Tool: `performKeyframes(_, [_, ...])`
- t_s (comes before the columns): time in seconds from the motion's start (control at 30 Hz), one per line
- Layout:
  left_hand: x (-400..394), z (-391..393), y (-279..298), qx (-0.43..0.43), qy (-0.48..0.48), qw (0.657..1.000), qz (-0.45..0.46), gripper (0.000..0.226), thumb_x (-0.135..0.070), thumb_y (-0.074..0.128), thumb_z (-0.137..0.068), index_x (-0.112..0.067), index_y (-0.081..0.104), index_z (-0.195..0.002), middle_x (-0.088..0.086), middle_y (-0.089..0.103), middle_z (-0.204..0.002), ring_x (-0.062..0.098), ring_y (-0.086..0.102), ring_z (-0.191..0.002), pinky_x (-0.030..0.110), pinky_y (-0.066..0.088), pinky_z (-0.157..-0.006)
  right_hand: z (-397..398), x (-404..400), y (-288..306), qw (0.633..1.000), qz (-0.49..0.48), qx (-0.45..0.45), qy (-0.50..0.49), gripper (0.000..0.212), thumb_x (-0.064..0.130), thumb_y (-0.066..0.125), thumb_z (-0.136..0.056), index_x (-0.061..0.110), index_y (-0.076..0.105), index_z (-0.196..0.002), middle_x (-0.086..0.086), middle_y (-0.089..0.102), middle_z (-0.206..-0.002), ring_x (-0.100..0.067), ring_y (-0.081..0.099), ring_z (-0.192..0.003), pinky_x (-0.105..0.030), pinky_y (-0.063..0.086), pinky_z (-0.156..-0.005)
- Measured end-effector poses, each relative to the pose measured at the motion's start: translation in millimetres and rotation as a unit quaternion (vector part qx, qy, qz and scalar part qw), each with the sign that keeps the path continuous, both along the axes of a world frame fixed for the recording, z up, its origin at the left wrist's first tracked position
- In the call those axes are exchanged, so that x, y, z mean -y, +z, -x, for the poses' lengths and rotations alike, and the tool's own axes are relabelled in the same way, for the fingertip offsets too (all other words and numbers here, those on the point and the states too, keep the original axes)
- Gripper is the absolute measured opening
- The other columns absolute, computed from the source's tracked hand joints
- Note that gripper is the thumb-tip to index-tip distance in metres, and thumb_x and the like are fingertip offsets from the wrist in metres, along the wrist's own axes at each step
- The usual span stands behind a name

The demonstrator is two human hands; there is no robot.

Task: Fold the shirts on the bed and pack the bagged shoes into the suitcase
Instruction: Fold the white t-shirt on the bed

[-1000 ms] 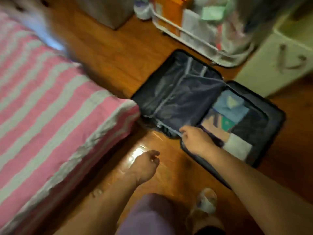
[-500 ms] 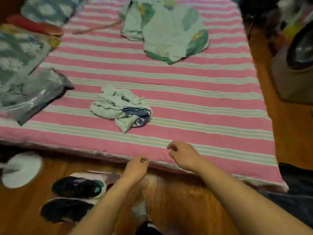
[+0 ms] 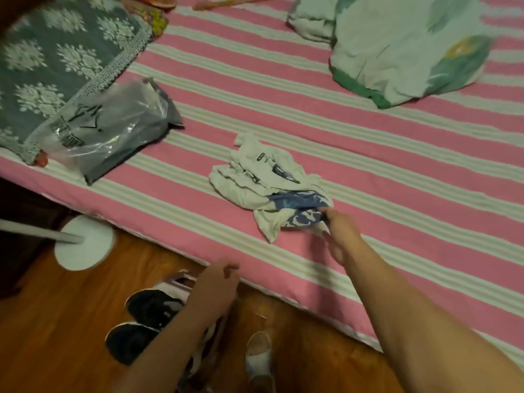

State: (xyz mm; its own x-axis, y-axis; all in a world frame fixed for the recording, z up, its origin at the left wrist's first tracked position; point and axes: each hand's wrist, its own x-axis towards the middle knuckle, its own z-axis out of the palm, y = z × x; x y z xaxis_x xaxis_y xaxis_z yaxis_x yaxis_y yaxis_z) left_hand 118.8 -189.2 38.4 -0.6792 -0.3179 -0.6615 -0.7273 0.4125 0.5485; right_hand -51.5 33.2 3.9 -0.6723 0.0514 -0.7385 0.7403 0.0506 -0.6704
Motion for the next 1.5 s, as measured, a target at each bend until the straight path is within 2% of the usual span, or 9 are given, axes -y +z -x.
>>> performKeyframes(0.17, [-104, 45, 73, -0.110, -0.033, 0.993, 0.000, 0.085, -0.031, 0.074, -0.086, -0.035, 0.026, -0.156, -0.011, 0.026, -0.144, 0.008, 0.030, -0.135, 0.031, 0.031, -0.116, -24, -77, 160, 0.977, 0.210, -0.019, -0.010, 0.036, 0.013, 0.038, -0.106, -0.002, 0.067, -0.120, -0.012, 0.071, -0.121, -0.021, 0.067, -0.112, -0.042, 0.047, -0.099])
performKeyframes(0.33, [-185, 78, 160, -0.250, 0.074, 0.965, 0.011, 0.024, -0.011, 0.058, -0.099, -0.032, 0.069, -0.102, -0.013, 0.068, -0.094, -0.001, 0.064, -0.084, 0.011, 0.044, -0.067, 3, -175, 267, 0.959, 0.272, -0.080, -0.021, 0.035, 0.018, 0.043, -0.105, -0.002, 0.062, -0.127, -0.016, 0.066, -0.129, -0.030, 0.063, -0.121, -0.054, 0.045, -0.106])
performKeyframes(0.53, [-222, 133, 303, -0.286, 0.147, 0.933, -0.159, 0.012, -0.018, 0.071, -0.092, -0.011, 0.076, -0.101, 0.014, 0.077, -0.096, 0.032, 0.073, -0.085, 0.036, 0.053, -0.066, 52, -283, 348, 0.984, 0.169, -0.056, 0.000, 0.027, 0.009, 0.045, -0.101, 0.006, 0.070, -0.108, -0.009, 0.071, -0.112, -0.025, 0.068, -0.098, -0.044, 0.048, -0.103])
performKeyframes(0.73, [-279, 194, 454, -0.340, -0.183, 0.895, -0.226, 0.014, -0.001, 0.062, -0.095, -0.008, 0.070, -0.104, 0.008, 0.072, -0.094, 0.020, 0.067, -0.086, 0.032, 0.053, -0.073, 53, -343, 438, 0.891, -0.174, -0.167, 0.384, 0.015, 0.018, 0.058, -0.101, 0.012, 0.070, -0.109, -0.007, 0.072, -0.073, -0.018, 0.063, -0.059, -0.031, 0.055, -0.067])
performKeyframes(0.87, [-309, 205, 528, -0.301, -0.457, 0.832, -0.091, 0.019, -0.006, 0.062, -0.098, -0.020, 0.074, -0.104, -0.005, 0.072, -0.100, 0.008, 0.067, -0.095, 0.024, 0.056, -0.080, 61, -326, 506, 0.811, -0.149, -0.402, 0.398, 0.073, 0.017, 0.078, -0.086, 0.044, 0.043, -0.145, 0.015, 0.056, -0.139, -0.002, 0.056, -0.123, -0.034, 0.047, -0.107])
performKeyframes(0.97, [-311, 203, 572, -0.325, -0.506, 0.797, -0.050, 0.015, -0.010, 0.065, -0.097, -0.018, 0.074, -0.107, -0.005, 0.073, -0.103, 0.008, 0.067, -0.097, 0.020, 0.053, -0.080, 59, -301, 529, 0.796, -0.062, -0.377, 0.469, 0.062, 0.003, 0.075, -0.084, 0.019, 0.053, -0.139, 0.003, 0.062, -0.132, -0.013, 0.058, -0.121, -0.033, 0.050, -0.103])
performKeyframes(1.2, [-226, 216, 583, -0.313, -0.472, 0.802, 0.188, 0.024, -0.033, 0.083, -0.082, -0.025, 0.071, -0.101, -0.008, 0.073, -0.093, 0.009, 0.069, -0.087, 0.031, 0.058, -0.077, 71, -288, 545, 0.810, -0.148, -0.508, 0.252, 0.009, 0.016, 0.071, -0.091, 0.022, 0.077, -0.093, 0.009, 0.074, -0.078, -0.002, 0.066, -0.073, -0.016, 0.051, -0.061])
performKeyframes(1.4, [-169, 242, 560, -0.467, -0.188, 0.809, 0.303, 0.006, -0.021, 0.075, -0.090, -0.015, 0.074, -0.090, 0.005, 0.070, -0.086, 0.026, 0.066, -0.087, 0.035, 0.048, -0.068, 85, -292, 526, 0.703, -0.414, -0.365, 0.449, 0.015, 0.031, 0.073, -0.089, 0.028, 0.067, -0.075, 0.009, 0.066, -0.076, -0.005, 0.060, -0.070, -0.013, 0.045, -0.060])
performKeyframes(1.5, [-140, 252, 540, -0.417, -0.054, 0.850, 0.316, 0.010, -0.017, 0.064, -0.094, -0.015, 0.073, -0.096, 0.014, 0.069, -0.096, 0.037, 0.067, -0.091, 0.036, 0.049, -0.068, 81, -306, 532, 0.784, -0.349, -0.367, 0.359, 0.016, 0.033, 0.070, -0.091, 0.021, 0.071, -0.080, 0.002, 0.069, -0.082, -0.016, 0.064, -0.076, -0.024, 0.048, -0.066])
